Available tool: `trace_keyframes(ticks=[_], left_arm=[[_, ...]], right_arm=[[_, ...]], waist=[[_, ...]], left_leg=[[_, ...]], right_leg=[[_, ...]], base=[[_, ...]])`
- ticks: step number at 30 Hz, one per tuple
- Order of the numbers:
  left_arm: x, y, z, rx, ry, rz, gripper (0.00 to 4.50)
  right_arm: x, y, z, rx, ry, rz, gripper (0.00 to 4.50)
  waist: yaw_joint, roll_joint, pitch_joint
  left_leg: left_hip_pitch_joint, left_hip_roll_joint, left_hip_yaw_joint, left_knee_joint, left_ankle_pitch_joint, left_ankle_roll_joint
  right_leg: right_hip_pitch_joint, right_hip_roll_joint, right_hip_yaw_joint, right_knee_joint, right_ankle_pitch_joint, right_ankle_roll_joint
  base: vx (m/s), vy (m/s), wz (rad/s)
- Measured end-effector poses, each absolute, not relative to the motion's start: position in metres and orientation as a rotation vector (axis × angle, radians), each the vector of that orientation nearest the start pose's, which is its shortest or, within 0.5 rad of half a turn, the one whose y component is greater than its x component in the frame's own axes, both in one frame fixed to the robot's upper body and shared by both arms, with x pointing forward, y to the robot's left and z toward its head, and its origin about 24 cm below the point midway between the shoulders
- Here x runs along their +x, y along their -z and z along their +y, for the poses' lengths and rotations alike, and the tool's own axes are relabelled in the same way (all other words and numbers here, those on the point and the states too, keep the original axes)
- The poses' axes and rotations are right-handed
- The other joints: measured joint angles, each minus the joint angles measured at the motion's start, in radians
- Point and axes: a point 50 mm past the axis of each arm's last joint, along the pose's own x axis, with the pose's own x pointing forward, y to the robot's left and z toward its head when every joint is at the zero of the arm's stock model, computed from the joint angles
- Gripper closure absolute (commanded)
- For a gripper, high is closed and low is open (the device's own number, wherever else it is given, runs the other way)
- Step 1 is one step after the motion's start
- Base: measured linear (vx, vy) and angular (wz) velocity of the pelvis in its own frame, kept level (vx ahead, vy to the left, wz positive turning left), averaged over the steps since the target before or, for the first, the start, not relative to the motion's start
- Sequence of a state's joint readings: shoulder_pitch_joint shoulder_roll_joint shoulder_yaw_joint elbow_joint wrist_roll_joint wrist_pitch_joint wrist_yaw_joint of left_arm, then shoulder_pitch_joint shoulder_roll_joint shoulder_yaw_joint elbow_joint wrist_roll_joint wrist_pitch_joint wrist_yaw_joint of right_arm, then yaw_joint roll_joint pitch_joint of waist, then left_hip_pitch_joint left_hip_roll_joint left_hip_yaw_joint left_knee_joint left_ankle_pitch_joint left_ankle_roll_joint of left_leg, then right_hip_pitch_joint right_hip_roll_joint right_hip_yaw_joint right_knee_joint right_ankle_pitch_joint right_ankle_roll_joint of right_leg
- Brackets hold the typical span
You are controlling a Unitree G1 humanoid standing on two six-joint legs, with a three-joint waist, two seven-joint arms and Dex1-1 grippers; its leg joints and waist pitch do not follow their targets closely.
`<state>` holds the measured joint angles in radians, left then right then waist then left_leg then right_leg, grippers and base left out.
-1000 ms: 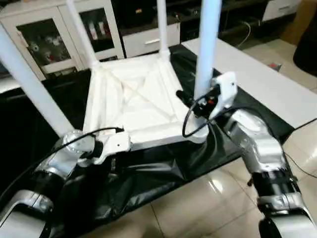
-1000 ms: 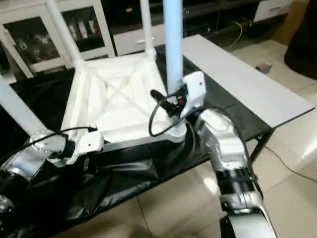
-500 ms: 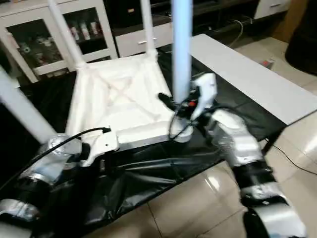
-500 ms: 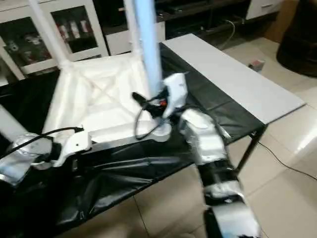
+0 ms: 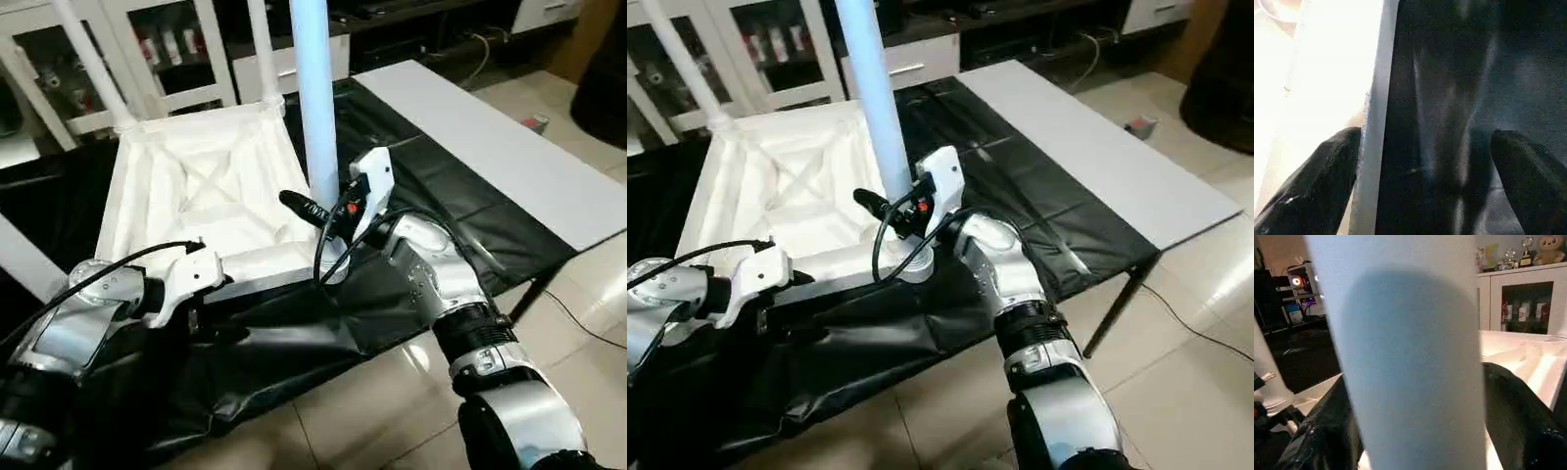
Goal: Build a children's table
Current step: Rotate table base
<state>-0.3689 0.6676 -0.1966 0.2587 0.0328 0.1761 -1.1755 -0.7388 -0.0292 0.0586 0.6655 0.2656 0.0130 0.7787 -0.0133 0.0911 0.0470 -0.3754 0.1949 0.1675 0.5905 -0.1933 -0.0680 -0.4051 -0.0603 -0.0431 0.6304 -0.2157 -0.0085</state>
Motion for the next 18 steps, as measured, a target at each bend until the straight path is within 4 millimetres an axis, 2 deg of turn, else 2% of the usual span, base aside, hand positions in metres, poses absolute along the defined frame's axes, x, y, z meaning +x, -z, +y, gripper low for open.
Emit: trace_keyframes(ticks=[2, 3, 9, 12, 18], left_arm=[[0.284, -0.074, 0.21, 0.565, 1.142, 0.496, 0.01], [0.284, -0.076, 0.208, 0.561, 1.149, 0.479, 0.01], [0.296, -0.105, 0.187, 0.407, 1.085, 0.196, 0.01], [0.298, -0.105, 0.177, 0.356, 1.078, 0.147, 0.01], [0.295, -0.092, 0.17, 0.34, 1.05, 0.173, 0.01]], right_arm=[[0.348, -0.112, -0.062, 0.123, -1.017, -0.081, 1.21], [0.347, -0.112, -0.063, 0.123, -1.025, -0.082, 1.21], [0.329, -0.115, -0.083, 0.114, -0.989, -0.117, 1.21], [0.324, -0.122, -0.092, 0.093, -0.962, -0.145, 1.21], [0.311, -0.131, -0.119, 0.052, -0.897, -0.161, 1.21]], waist=[[0.017, -0.003, 0.001], [0.02, -0.003, 0.001], [0.056, -0.006, -0.001], [0.057, -0.008, -0.001], [0.052, -0.013, -0.003]], left_leg=[[0.0, 0.0, 0.0, 0.0, 0.0, 0.0], [-0.001, 0.0, 0.0, 0.001, 0.0, 0.0], [-0.001, 0.0, 0.001, 0.003, 0.0, 0.0], [-0.001, 0.0, 0.002, 0.004, 0.0, 0.0], [0.0, 0.0, 0.002, 0.006, -0.002, -0.003]], right_leg=[[0.0, 0.0, 0.0, 0.0, 0.0, 0.0], [0.0, 0.0, 0.0, 0.0, 0.0, 0.0], [0.001, -0.001, 0.0, 0.001, 0.001, 0.0], [0.001, -0.001, 0.002, 0.001, 0.002, 0.002], [0.002, -0.001, 0.003, 0.001, 0.004, 0.005]], base=[[0.0, 0.0, 0.0], [0.0, 0.0, 0.0], [0.0, 0.0, 0.0], [0.0, 0.0, 0.0], [0.0, 0.0, 0.0]])
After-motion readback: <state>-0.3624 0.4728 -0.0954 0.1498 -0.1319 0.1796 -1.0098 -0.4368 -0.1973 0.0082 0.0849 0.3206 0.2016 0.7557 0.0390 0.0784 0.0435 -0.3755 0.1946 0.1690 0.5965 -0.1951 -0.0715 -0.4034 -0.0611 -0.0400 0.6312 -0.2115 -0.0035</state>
